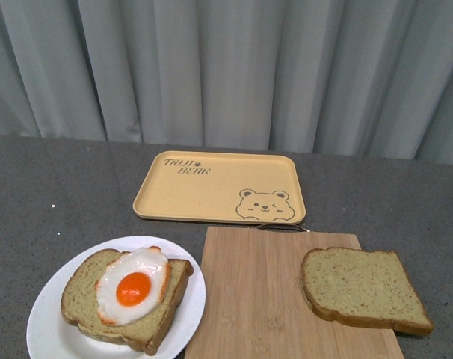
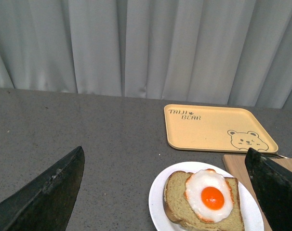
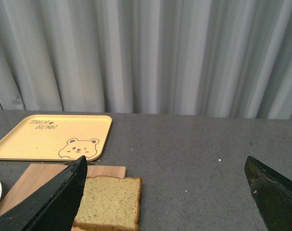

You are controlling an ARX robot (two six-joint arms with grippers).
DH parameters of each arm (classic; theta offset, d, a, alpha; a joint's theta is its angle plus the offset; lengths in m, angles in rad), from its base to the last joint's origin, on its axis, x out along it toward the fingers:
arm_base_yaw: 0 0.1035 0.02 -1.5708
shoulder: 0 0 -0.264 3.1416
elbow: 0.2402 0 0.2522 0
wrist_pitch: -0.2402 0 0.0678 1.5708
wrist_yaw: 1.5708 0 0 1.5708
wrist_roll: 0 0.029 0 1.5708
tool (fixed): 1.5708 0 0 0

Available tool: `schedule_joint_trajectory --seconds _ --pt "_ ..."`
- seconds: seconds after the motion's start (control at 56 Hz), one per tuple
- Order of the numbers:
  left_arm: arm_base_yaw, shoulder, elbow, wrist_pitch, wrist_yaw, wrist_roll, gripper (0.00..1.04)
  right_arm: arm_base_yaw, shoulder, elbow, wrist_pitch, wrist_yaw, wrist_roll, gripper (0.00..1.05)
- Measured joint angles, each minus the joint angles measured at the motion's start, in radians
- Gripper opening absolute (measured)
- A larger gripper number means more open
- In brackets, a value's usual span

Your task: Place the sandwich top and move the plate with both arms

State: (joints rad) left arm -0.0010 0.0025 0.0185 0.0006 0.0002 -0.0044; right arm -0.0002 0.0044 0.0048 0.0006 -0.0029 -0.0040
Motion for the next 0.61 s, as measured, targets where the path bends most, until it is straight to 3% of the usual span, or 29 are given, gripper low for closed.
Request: schedule_joint_trajectory --seconds 0.607 --pt "0.000 0.000 0.000 0.000 0.000 0.000 0.98 0.000 0.000 0.000 0.000 0.000 0.000 0.95"
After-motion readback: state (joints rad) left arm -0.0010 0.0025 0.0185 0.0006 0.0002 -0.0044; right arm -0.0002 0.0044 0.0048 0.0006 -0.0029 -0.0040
